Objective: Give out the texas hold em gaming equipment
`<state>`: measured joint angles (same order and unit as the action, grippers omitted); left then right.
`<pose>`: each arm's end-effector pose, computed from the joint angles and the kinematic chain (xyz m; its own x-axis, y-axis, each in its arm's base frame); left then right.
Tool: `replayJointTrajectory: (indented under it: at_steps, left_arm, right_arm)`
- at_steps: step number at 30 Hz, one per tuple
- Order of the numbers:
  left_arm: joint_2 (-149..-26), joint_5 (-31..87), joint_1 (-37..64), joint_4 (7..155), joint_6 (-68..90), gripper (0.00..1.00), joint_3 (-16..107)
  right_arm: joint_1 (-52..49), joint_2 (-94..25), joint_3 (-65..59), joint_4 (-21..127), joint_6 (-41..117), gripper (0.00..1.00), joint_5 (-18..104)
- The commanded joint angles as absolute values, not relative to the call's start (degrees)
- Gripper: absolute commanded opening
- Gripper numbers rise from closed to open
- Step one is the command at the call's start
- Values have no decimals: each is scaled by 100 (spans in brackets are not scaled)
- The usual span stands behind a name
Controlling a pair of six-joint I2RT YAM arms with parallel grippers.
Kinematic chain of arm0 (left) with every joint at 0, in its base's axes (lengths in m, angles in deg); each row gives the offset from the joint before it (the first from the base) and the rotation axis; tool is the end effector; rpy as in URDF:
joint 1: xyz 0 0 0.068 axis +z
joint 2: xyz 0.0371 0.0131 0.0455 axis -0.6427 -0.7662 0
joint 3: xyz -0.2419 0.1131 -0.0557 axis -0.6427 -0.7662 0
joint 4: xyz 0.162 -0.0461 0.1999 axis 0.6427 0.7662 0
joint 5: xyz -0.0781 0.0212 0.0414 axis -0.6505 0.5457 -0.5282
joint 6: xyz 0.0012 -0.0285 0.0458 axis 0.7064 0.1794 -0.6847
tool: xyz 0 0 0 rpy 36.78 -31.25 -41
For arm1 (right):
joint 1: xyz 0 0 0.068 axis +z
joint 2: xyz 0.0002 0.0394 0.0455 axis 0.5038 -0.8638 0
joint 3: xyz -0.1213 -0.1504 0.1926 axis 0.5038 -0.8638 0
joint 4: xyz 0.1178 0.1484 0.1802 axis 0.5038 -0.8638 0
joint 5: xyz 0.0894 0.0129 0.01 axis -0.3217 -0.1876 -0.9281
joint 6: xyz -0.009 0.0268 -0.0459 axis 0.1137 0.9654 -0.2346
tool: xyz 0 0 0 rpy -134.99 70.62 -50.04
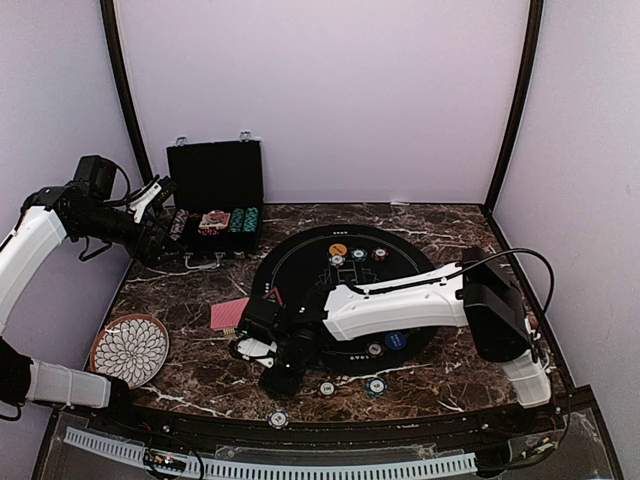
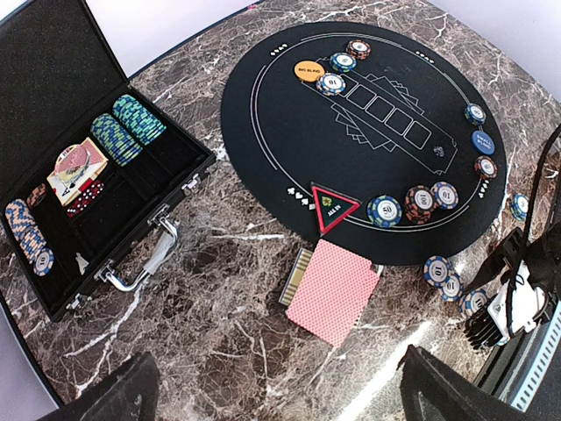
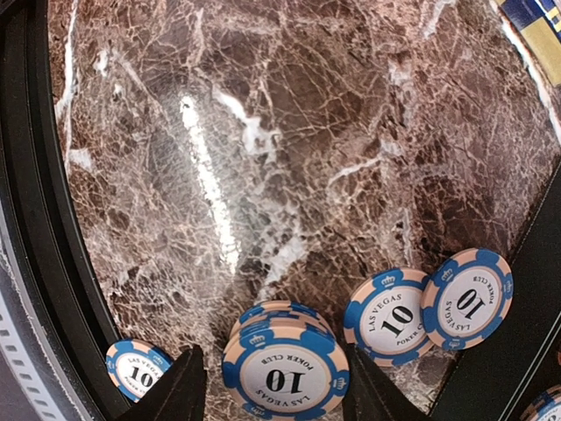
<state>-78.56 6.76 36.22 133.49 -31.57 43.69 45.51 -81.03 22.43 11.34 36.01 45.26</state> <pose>0.2253 -0.0325 0.3553 -0.4226 0.4706 -0.7746 0.7080 0.7050 0.0420 0.1113 0.4534 0.1629 -0.3093 -0.8852 -0.3474 -0.9509 0.2845 0.1218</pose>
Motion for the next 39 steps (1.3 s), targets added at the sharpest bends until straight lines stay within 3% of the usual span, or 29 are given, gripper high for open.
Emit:
replayJointTrajectory:
  at_steps: [1, 10, 20, 33, 39]
  left_arm:
    - [-7684, 591, 3603, 13498, -3268, 99, 4410]
    - [-7636, 611, 3603, 13515, -3281, 99, 4386]
    - [-7634, 607, 3603, 13510, -3272, 99, 4387]
    - [-7637, 652, 3603, 13481, -3306, 99, 4337]
    - [-7654, 647, 3603, 13469, -3306, 99, 4346]
  right_arm:
    - [4622, -8231, 2319, 1152, 3557, 48, 4499]
    - [4620, -8113, 2300, 1211, 3558, 17, 4565]
    - [4610, -7834, 2369, 1010, 3524, 0, 5044]
    - [4311, -6763, 2075, 1001, 3889, 0, 5242]
    - [3631, -5875, 1103, 1076, 4267, 0, 5602]
